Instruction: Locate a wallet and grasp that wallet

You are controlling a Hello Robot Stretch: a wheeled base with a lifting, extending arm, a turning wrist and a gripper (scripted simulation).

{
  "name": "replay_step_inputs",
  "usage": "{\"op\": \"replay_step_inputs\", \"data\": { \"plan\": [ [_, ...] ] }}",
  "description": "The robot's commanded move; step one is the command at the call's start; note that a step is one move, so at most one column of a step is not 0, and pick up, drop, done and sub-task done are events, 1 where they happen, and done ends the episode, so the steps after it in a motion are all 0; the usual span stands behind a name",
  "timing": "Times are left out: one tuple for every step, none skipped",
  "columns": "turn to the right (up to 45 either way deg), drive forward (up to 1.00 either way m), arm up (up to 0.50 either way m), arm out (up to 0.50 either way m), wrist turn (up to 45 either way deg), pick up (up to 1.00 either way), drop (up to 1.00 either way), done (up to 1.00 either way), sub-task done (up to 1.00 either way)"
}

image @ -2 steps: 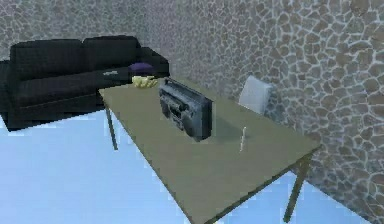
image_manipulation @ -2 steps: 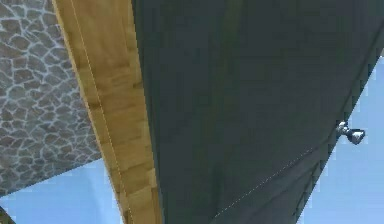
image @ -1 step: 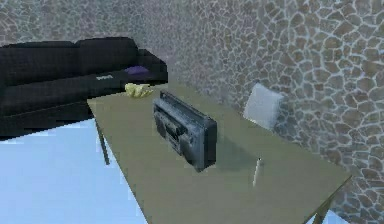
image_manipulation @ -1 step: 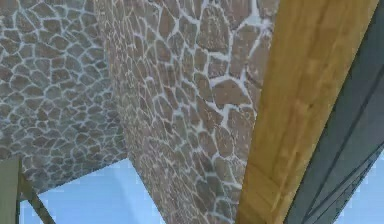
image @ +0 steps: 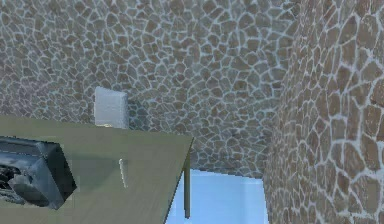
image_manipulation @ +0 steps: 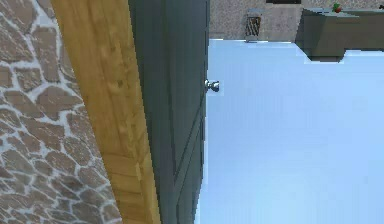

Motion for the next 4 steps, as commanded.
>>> {"op": "replay_step_inputs", "data": {
  "plan": [
    [9.0,0.0,0.0,0.0,0.0,0.0,0.0,0.0,0.0],
    [3.0,0.0,0.0,0.0,0.0,0.0,0.0,0.0,0.0],
    [0.0,0.9,0.0,0.0,0.0,0.0,0.0,0.0,0.0],
    [-45.0,0.0,0.0,0.0,0.0,0.0,0.0,0.0,0.0]
  ]
}}
